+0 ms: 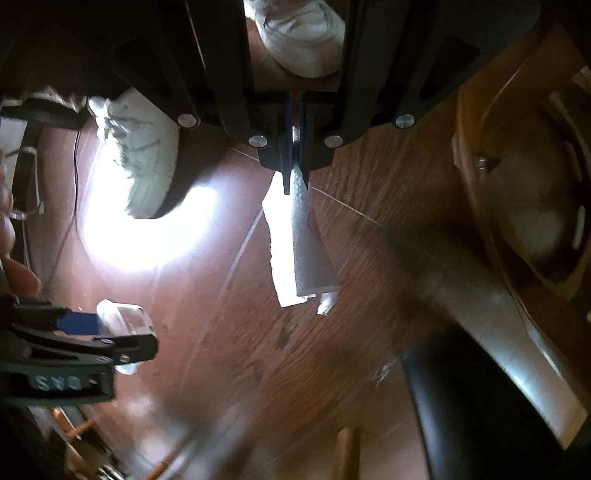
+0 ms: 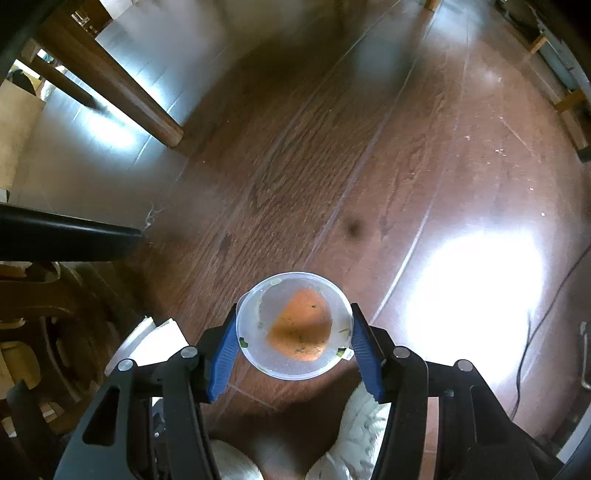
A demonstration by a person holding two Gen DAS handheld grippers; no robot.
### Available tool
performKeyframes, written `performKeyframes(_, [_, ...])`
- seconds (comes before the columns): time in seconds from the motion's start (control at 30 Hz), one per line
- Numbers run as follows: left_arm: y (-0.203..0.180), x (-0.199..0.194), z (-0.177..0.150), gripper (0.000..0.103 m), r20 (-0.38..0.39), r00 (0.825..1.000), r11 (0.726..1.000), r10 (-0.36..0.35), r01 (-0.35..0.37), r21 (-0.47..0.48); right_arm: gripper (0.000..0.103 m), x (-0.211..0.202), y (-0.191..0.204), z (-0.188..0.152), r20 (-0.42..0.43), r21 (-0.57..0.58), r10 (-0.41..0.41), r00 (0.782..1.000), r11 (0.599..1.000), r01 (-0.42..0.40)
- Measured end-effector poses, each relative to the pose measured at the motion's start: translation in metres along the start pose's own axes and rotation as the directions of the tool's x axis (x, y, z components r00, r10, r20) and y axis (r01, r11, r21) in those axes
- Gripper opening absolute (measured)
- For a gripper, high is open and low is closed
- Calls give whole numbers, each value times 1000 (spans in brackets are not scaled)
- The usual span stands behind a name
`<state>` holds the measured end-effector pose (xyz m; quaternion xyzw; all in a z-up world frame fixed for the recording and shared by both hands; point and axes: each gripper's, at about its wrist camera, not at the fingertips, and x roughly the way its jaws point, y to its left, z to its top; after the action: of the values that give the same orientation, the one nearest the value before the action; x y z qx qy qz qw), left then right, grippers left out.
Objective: Collect trash
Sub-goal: 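Lift the tissue and cup up toward the red basket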
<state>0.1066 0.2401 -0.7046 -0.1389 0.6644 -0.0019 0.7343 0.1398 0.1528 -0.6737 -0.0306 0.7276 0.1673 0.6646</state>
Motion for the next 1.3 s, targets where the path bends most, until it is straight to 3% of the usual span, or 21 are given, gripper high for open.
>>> performKeyframes(0.13, [-11,-39,-4,3,20,1000,999,-9,7,50,56,-24,14,-12,4,-59,1,1000,998,-1])
performKeyframes(0.47, [-52,-147,-29,3,148,988,975,51,-81,206,56,-112,44,-61,78,-249,3,997,968,17])
performKeyframes(0.7, [-72,-221,-47,3,225,973,947,56,-123,296,56,-174,46,-97,153,-357,-32,988,930,85])
performKeyframes(0.87, [-86,-258,-58,3,275,960,929,60,-155,337,56,-204,47,-119,195,-431,-32,980,895,114])
performKeyframes(1.3, [-110,-365,-107,3,371,927,905,44,-194,378,56,-275,63,-168,285,-537,62,957,837,106])
